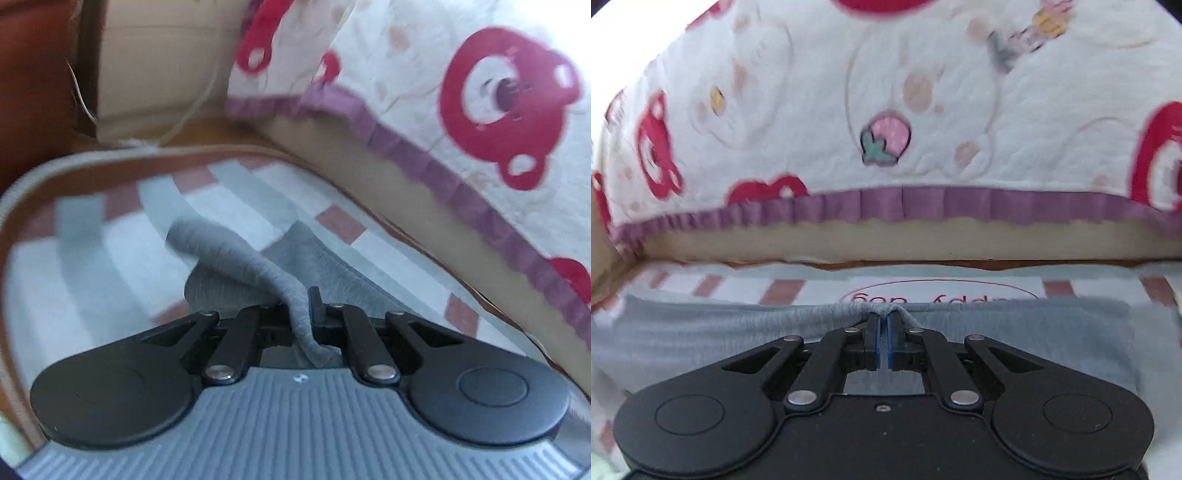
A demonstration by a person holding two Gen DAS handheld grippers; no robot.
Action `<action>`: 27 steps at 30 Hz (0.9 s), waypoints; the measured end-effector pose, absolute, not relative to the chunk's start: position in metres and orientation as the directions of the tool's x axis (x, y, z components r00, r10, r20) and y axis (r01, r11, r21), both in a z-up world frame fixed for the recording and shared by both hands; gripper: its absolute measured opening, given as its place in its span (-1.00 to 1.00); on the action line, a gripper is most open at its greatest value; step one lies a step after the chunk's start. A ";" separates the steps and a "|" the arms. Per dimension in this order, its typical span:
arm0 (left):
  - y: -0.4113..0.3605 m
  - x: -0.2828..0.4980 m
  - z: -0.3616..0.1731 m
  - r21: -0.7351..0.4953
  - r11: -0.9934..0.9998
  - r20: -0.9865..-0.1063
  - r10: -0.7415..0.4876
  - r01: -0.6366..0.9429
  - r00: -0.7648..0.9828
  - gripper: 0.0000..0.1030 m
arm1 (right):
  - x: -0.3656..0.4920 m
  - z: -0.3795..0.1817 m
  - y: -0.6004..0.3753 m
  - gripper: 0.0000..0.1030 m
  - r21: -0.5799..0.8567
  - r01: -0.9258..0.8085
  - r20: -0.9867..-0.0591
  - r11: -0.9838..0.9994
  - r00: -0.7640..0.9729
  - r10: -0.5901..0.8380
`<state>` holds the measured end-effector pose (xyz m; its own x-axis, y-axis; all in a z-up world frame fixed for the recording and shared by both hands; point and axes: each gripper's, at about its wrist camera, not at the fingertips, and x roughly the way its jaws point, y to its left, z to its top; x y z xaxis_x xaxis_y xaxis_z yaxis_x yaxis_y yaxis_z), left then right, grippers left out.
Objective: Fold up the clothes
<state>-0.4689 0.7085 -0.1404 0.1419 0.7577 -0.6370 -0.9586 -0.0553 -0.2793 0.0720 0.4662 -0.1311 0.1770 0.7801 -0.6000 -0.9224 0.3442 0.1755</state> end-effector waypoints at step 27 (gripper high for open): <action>0.811 -0.419 -0.190 -0.211 -0.064 -0.736 0.667 -0.975 0.115 -0.39 | 0.117 -0.182 0.570 -0.93 0.088 -0.937 -0.716 0.339 0.177 0.676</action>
<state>-0.4191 0.8107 -0.1896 0.1152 0.6675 -0.7357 -0.9755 -0.0639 -0.2107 0.1173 0.5705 -0.1820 0.1770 0.6757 -0.7156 -0.9368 0.3385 0.0879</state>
